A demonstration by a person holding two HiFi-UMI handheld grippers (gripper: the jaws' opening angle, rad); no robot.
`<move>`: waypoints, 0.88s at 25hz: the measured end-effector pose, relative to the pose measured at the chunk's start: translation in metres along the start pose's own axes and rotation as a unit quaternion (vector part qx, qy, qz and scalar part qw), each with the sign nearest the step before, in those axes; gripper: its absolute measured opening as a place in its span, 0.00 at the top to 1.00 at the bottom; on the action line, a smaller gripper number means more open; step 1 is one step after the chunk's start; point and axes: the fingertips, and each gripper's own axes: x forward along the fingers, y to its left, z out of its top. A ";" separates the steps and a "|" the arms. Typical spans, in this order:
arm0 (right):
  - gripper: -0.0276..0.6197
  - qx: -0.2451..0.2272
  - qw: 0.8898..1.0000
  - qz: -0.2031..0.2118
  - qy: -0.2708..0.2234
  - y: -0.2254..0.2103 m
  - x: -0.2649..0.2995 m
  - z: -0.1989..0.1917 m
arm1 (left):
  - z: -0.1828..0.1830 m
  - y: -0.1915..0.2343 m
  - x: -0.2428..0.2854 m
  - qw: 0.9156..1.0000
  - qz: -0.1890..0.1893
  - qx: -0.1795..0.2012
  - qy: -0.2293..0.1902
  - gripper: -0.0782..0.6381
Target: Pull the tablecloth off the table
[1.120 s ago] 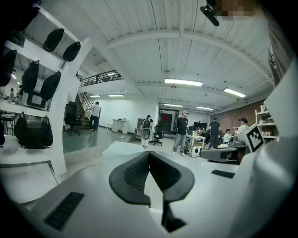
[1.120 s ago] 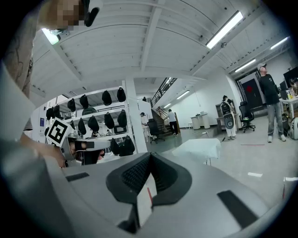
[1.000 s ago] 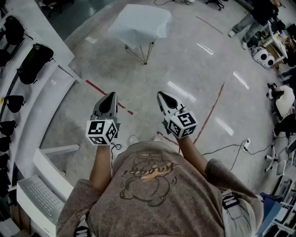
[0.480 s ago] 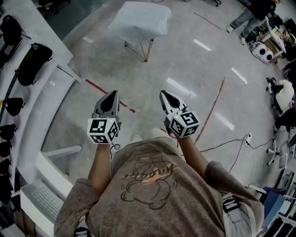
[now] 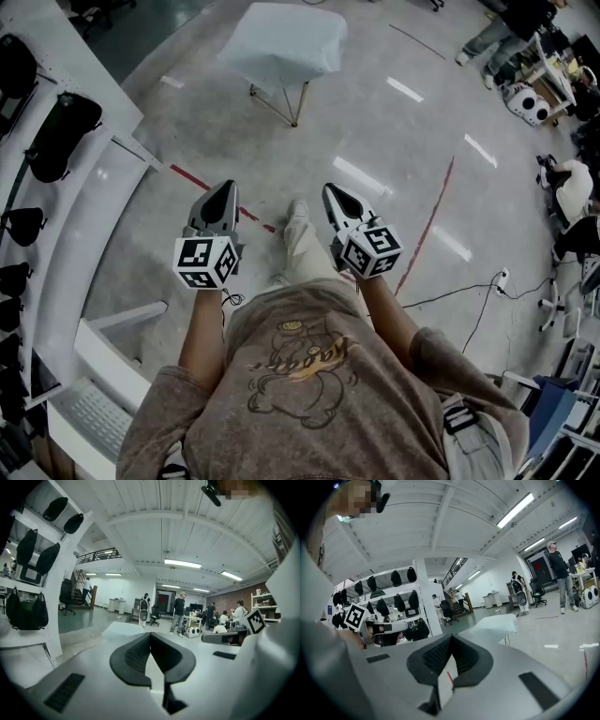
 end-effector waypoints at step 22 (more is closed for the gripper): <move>0.95 0.036 0.999 0.005 0.015 -0.110 0.165 0.050 | 0.041 0.084 0.182 0.999 0.003 -0.031 0.008 0.87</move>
